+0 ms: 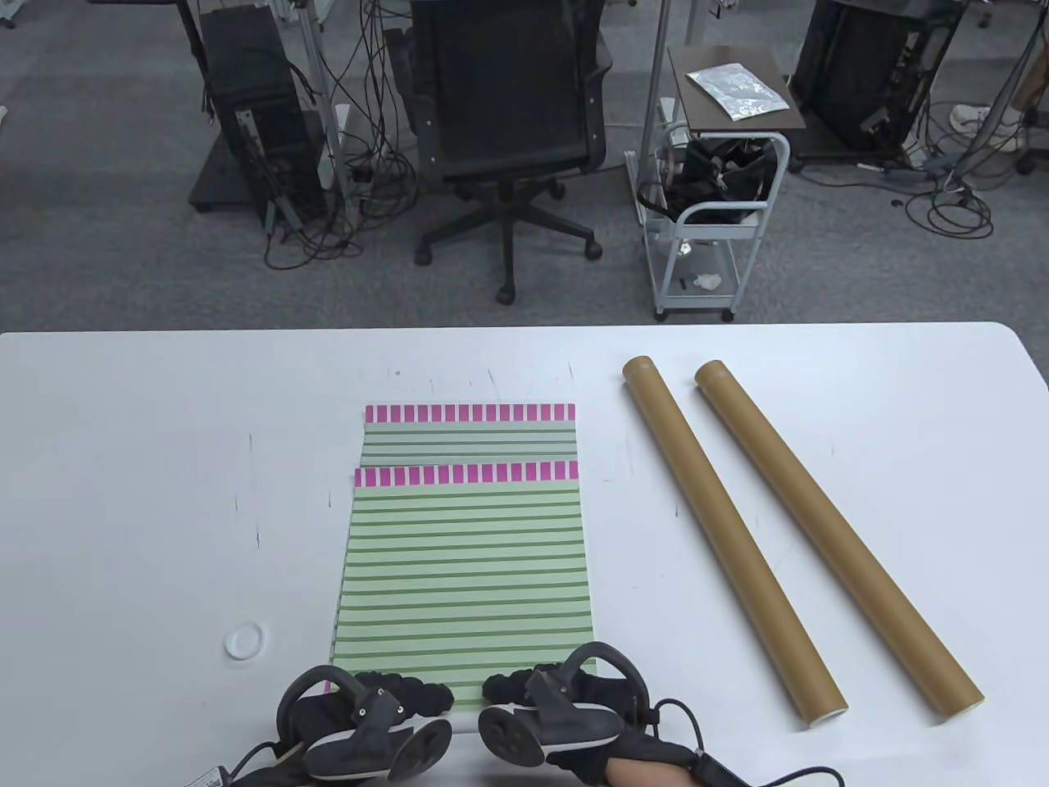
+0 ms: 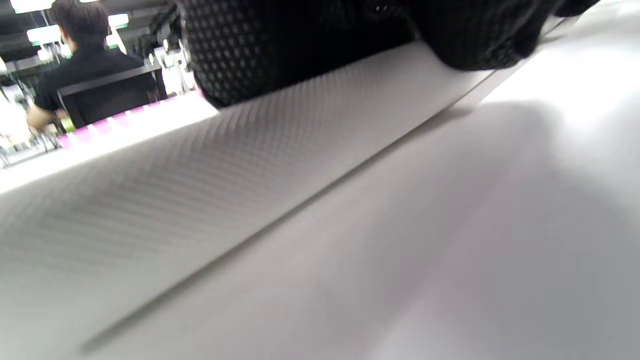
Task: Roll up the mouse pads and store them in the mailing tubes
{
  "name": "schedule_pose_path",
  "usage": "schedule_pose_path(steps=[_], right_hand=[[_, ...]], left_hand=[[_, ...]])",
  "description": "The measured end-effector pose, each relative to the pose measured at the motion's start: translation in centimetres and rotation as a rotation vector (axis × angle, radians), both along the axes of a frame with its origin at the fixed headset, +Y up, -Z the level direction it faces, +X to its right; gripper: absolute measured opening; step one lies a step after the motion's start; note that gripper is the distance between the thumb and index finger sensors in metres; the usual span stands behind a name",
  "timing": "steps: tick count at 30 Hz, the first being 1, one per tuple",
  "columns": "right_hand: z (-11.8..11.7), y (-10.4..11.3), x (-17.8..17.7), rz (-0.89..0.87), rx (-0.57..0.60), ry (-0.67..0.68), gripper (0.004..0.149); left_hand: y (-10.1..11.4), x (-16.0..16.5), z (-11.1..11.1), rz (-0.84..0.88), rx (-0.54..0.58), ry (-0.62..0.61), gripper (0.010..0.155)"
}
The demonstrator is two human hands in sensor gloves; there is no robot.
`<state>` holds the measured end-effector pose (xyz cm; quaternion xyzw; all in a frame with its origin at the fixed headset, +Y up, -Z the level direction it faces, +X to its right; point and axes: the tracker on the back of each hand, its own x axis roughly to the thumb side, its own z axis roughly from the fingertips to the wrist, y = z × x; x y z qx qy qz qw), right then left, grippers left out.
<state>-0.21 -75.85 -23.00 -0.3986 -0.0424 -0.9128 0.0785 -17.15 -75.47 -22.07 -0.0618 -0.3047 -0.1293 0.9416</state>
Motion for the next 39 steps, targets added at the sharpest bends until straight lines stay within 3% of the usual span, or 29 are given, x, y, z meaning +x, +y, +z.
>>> schedule_pose_path(steps=[3,7,10,13,16,19,21,26,29,32,36,39], right_hand=[[-0.3,-0.1,0.0,-0.011,-0.021,-0.018,0.056],[-0.6,-0.1,0.0,-0.013,-0.032,-0.042,0.054],[-0.9,-0.1,0.0,-0.014,-0.052,-0.059,0.053],[-1.0,-0.2,0.2,-0.024,-0.087,-0.072,0.052],[-0.3,0.0,0.1,0.011,-0.096,-0.040,0.048],[0.8,0.6,-0.5,0.120,0.131,0.026,0.050],[0.7,0.4,-0.4,0.111,0.074,0.020,0.062],[0.0,0.0,0.0,0.043,0.048,-0.021,0.054],[-0.1,-0.1,-0.1,0.036,0.077,-0.010,0.052],[0.0,-0.1,-0.2,0.030,0.100,-0.018,0.050],[0.0,-0.1,-0.3,0.016,0.111,-0.040,0.048],[0.0,0.0,-0.2,0.013,0.099,-0.052,0.048]], left_hand=[[-0.3,-0.2,-0.1,0.016,-0.057,0.005,0.045],[-0.1,0.5,0.9,-0.023,0.050,-0.028,0.042],[-0.3,0.9,1.3,-0.021,0.102,-0.031,0.055],[-0.3,1.1,1.5,-0.059,0.184,-0.061,0.048],[-0.3,1.1,1.2,-0.039,0.149,-0.034,0.045],[-0.2,0.9,0.8,-0.027,0.116,-0.009,0.043],[-0.3,0.8,0.6,-0.016,0.106,0.003,0.043],[-0.2,0.0,-0.5,0.057,0.020,0.074,0.043],[-0.2,-0.3,-0.2,0.057,0.077,0.058,0.049],[0.0,0.1,0.4,-0.004,0.088,-0.005,0.044],[-0.3,0.6,0.5,-0.023,0.156,0.015,0.043],[-0.5,0.0,-0.3,0.054,0.050,0.076,0.042]])
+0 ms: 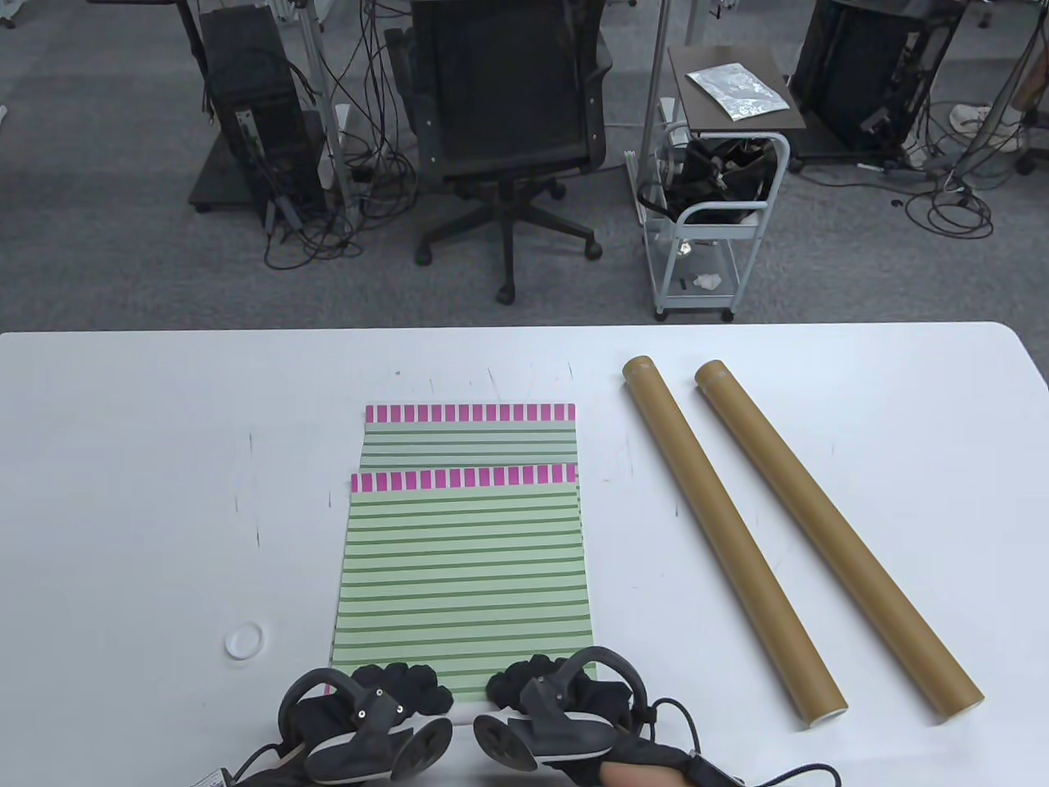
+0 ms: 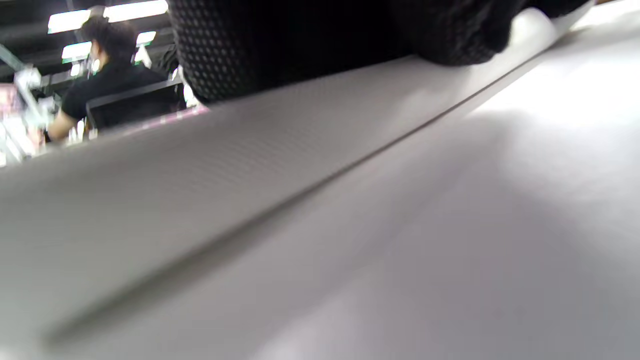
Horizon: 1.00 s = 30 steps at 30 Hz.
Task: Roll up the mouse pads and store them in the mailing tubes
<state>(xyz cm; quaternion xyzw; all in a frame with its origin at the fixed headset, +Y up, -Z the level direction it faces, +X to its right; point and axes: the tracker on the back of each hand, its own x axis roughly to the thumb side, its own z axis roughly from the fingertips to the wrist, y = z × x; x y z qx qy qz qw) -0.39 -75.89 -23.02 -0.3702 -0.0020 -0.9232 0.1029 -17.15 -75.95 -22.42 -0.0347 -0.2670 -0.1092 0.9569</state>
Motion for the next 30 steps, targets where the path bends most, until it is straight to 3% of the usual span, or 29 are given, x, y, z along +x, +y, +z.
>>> schedule_pose_path(steps=[5,9,10,13,15,18,21,23,26,30], right_hand=[[1.2,-0.3,-0.8,0.191,0.170,0.087,0.053],[0.5,0.1,-0.2,0.090,0.039,0.058,0.051],[0.4,0.1,-0.1,0.082,0.008,0.058,0.058],[0.0,-0.2,-0.2,0.106,0.042,0.048,0.058],[-0.4,-0.1,-0.1,0.050,-0.011,0.027,0.055],[-0.6,-0.1,0.1,0.020,-0.021,0.017,0.054],[-0.9,-0.1,0.0,0.016,-0.020,0.007,0.052],[-1.0,0.0,0.2,-0.005,-0.043,-0.008,0.051],[-1.3,0.2,0.4,-0.051,-0.065,-0.015,0.050],[-1.1,0.3,0.6,-0.104,-0.205,0.009,0.049]], left_hand=[[-0.2,0.1,-0.6,-0.013,-0.016,0.019,0.042],[-0.4,0.0,-0.7,-0.027,0.004,0.038,0.043],[-0.4,-0.1,-0.7,-0.017,0.000,0.047,0.044],[-0.5,-0.1,-0.7,-0.016,-0.017,0.036,0.043],[-0.4,-0.1,-0.4,-0.044,-0.017,0.000,0.043],[-0.6,0.1,0.0,-0.083,-0.052,-0.021,0.058],[-0.7,0.3,-0.3,-0.137,0.051,-0.028,0.051],[-0.6,0.1,-0.4,-0.080,-0.022,0.011,0.049],[-0.5,0.1,-0.5,-0.071,-0.024,0.017,0.047],[-0.1,0.0,0.0,-0.120,-0.022,-0.012,0.048]])
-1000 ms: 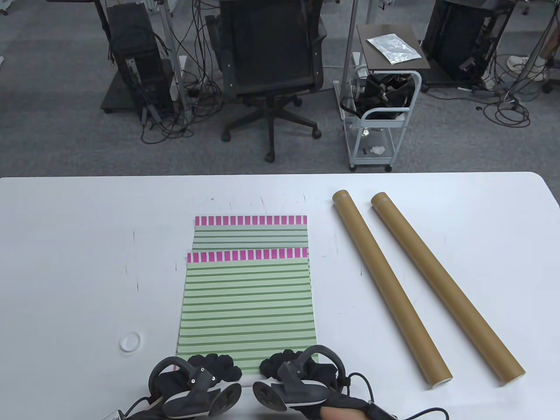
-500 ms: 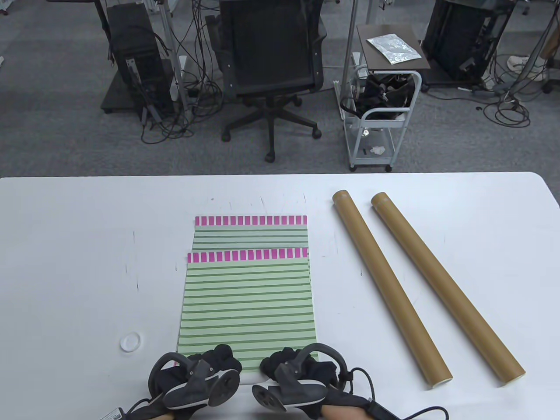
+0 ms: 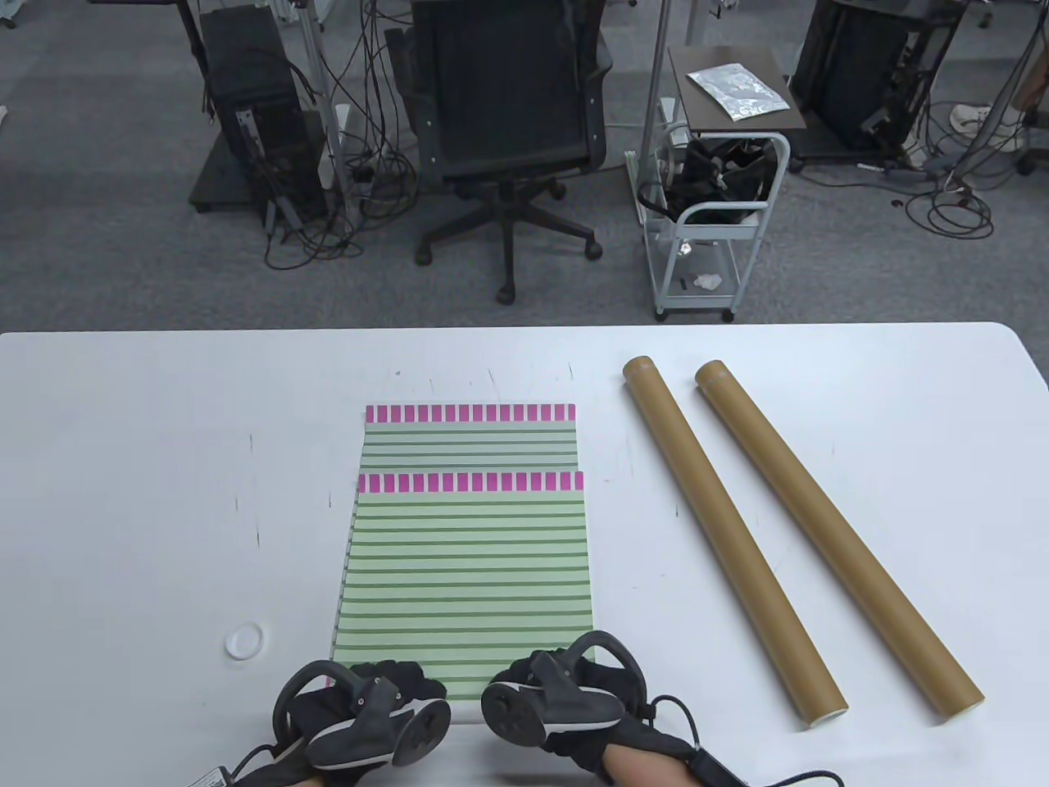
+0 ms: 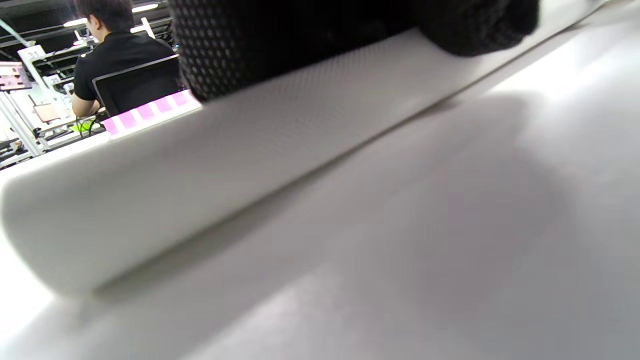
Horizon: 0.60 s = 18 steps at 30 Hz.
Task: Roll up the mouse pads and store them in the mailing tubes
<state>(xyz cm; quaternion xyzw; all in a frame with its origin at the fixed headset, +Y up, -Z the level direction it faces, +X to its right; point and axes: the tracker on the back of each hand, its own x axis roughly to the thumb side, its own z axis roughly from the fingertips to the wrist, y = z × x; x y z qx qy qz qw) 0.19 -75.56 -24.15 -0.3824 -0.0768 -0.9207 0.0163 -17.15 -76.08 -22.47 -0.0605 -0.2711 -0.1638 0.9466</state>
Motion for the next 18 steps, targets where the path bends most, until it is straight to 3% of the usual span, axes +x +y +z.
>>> schedule_pose_path(steps=[2,8,10,12,18], right_hand=[[0.0,-0.1,0.2,-0.004,-0.019,-0.014,0.049],[-0.6,-0.6,0.6,-0.029,-0.054,-0.045,0.045],[-0.9,-0.7,0.8,-0.061,-0.081,-0.064,0.044],[-0.9,-0.8,0.8,-0.061,-0.096,-0.066,0.044],[0.2,0.2,0.6,-0.012,0.070,-0.009,0.050]], left_hand=[[0.0,0.1,0.4,0.015,-0.026,0.000,0.052],[0.0,0.7,1.3,-0.029,0.060,-0.072,0.048],[0.0,1.0,1.7,-0.063,0.132,-0.105,0.054],[-0.4,1.2,1.6,-0.043,0.195,-0.101,0.051],[-0.1,0.1,0.0,0.064,0.063,-0.017,0.045]])
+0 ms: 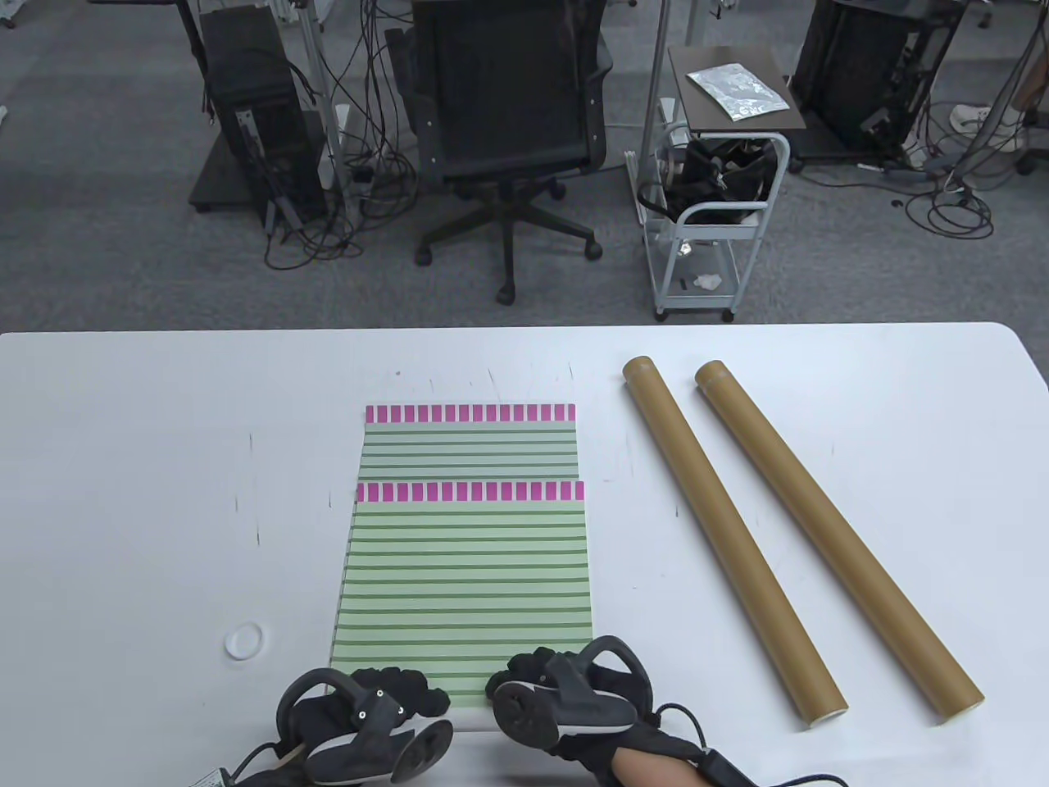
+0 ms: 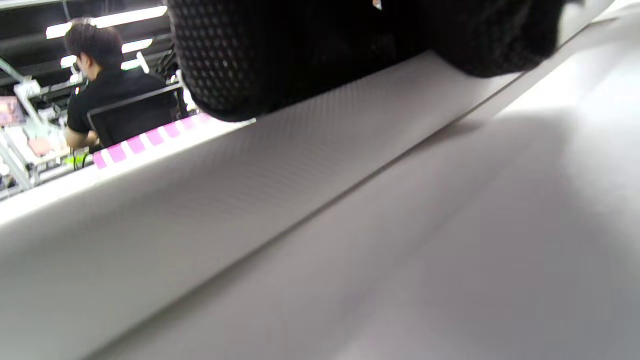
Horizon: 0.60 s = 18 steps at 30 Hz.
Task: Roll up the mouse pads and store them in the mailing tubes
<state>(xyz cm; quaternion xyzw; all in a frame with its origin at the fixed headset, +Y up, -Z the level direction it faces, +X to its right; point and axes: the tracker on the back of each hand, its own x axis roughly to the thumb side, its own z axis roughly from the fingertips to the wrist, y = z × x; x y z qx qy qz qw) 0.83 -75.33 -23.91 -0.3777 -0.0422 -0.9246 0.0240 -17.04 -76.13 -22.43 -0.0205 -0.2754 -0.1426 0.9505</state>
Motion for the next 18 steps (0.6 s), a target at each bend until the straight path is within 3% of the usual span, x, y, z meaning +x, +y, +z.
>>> schedule_pose_path(steps=[4,5,7,9,11,15,18], right_hand=[[0.08,-0.78,-0.18,0.084,0.055,0.015,0.057],[-0.05,-0.64,-0.03,0.026,0.047,0.004,0.055],[-0.17,-0.72,0.06,0.001,0.031,-0.014,0.052],[-0.32,-0.68,0.03,0.005,0.040,-0.015,0.051],[-0.42,-0.75,-0.05,0.011,0.036,-0.020,0.050],[-0.36,-0.77,-0.06,0.008,0.043,-0.024,0.049],[-0.30,-0.59,-0.13,0.013,0.077,0.013,0.049]], left_hand=[[-0.23,-0.74,-0.74,0.044,-0.058,0.034,0.047],[-0.38,-0.96,-0.71,0.048,-0.057,0.032,0.054],[-0.31,-1.08,-0.59,0.022,-0.022,0.010,0.057],[-0.33,-0.91,-0.36,0.014,-0.012,-0.016,0.050],[-0.37,-0.78,-0.19,-0.008,-0.032,-0.034,0.057],[-0.40,-0.41,0.00,-0.053,0.064,-0.028,0.055],[-0.12,-0.39,-0.03,-0.034,0.048,-0.027,0.053]])
